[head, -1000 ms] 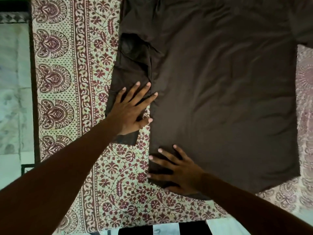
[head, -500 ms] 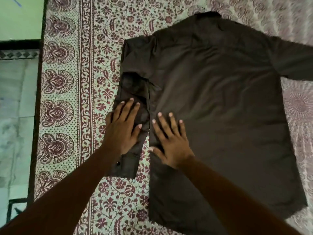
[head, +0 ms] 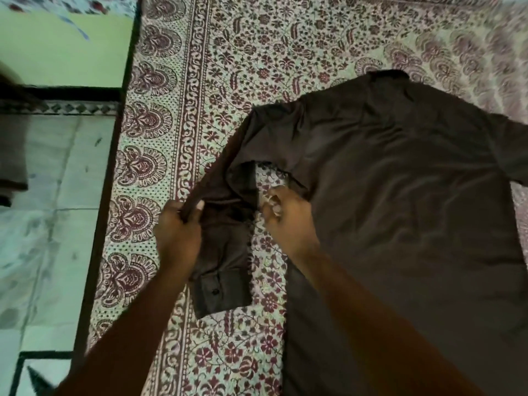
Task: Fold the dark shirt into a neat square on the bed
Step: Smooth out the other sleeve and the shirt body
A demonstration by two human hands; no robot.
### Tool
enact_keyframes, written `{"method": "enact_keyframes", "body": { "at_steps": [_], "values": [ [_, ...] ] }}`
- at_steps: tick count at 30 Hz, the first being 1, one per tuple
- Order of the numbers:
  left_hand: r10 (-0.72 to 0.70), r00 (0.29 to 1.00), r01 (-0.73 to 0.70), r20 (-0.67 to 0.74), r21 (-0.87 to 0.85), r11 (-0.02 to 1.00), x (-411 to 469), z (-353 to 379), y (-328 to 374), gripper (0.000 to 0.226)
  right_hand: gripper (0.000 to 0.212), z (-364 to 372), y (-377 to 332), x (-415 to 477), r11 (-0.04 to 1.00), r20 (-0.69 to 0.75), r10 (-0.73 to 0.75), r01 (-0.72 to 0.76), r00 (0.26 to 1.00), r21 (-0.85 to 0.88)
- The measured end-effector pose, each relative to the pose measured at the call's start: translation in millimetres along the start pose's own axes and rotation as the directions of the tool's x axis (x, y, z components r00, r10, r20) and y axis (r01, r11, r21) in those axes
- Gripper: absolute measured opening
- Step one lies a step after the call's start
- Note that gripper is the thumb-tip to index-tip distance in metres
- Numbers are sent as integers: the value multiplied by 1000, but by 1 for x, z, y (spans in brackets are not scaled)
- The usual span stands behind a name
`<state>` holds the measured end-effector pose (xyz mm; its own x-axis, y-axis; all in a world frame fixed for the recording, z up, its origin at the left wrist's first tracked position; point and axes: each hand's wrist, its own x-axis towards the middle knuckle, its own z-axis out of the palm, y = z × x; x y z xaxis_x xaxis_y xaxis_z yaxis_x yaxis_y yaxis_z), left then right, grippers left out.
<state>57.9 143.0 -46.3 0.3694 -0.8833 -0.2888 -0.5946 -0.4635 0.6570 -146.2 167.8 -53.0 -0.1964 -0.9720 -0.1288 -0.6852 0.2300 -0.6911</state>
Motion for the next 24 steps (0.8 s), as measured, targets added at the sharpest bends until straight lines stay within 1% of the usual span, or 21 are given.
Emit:
{"method": "enact_keyframes", "body": {
  "at_steps": [1, 2, 3, 5, 6, 8, 9, 10, 11, 12, 13, 14, 16, 17, 18, 19, 21, 22, 24],
  "values": [
    [-13, 1000, 13, 2, -6, 1000, 16, -13, -5, 35, 38, 9, -13, 9, 997, 84, 82, -82, 993, 0],
    [-1, 1000, 1, 13, -7, 1000, 32, -26, -9, 36, 51, 17, -26, 18, 990, 131, 140, -141, 981, -5],
    [19, 999, -19, 30, 2, 1000, 45, -37, -11, 35, 65, 24, -38, 27, 983, 143, 181, -183, 973, 7],
    [87, 996, -89, 29, 69, 994, 72, -59, -11, 31, 88, 37, -63, 42, 970, 117, 201, -214, 973, 112],
    [124, 992, -127, 26, 120, 985, 86, -69, -11, 30, 92, 43, -75, 47, 959, 103, 205, -221, 973, 176],
    [190, 981, -195, 44, 184, 963, 116, -84, -13, 28, 89, 51, -96, 59, 899, 77, 272, -282, 959, 335],
    [200, 978, -210, 64, 218, 953, 131, -91, -16, 26, 86, 58, -106, 68, 829, 69, 339, -333, 938, 449],
    [209, 974, -224, 86, 249, 942, 146, -97, -18, 24, 89, 66, -114, 78, 730, 72, 419, -383, 905, 567],
    [200, 974, -222, 105, 276, 935, 159, -103, -20, 23, 96, 77, -120, 88, 608, 86, 501, -421, 861, 673],
    [197, 973, -227, 124, 310, 923, 171, -108, -23, 25, 103, 90, -120, 99, 496, 111, 568, -447, 815, 744],
    [204, 969, -241, 140, 349, 906, 179, -112, -21, 29, 103, 107, -109, 110, 406, 141, 607, -457, 783, 792],
    [217, 965, -258, 147, 379, 889, 188, -115, -21, 33, 93, 120, -106, 118, 335, 171, 627, -462, 760, 821],
    [243, 958, -286, 154, 426, 858, 207, -119, -21, 42, 56, 118, -128, 111, 209, 236, 673, -487, 701, 848],
    [254, 954, -298, 157, 464, 834, 214, -122, -20, 47, 37, 119, -135, 104, 161, 279, 677, -506, 681, 847],
    [274, 948, -319, 164, 515, 796, 220, -123, -19, 52, 24, 118, -138, 97, 127, 317, 678, -530, 663, 838],
    [296, 940, -340, 173, 578, 742, 227, -125, -19, 57, 19, 119, -139, 92, 96, 349, 680, -550, 645, 829],
    [342, 912, -397, 227, 696, 599, 237, -127, -17, 57, 17, 121, -132, 83, 87, 347, 711, -566, 611, 820],
    [356, 899, -421, 256, 732, 536, 241, -127, -17, 54, 16, 120, -132, 79, 105, 336, 723, -575, 604, 811],
    [365, 888, -434, 279, 770, 468, 247, -123, -18, 44, 13, 115, -136, 76, 175, 343, 707, -623, 618, 762]
  ]
}}
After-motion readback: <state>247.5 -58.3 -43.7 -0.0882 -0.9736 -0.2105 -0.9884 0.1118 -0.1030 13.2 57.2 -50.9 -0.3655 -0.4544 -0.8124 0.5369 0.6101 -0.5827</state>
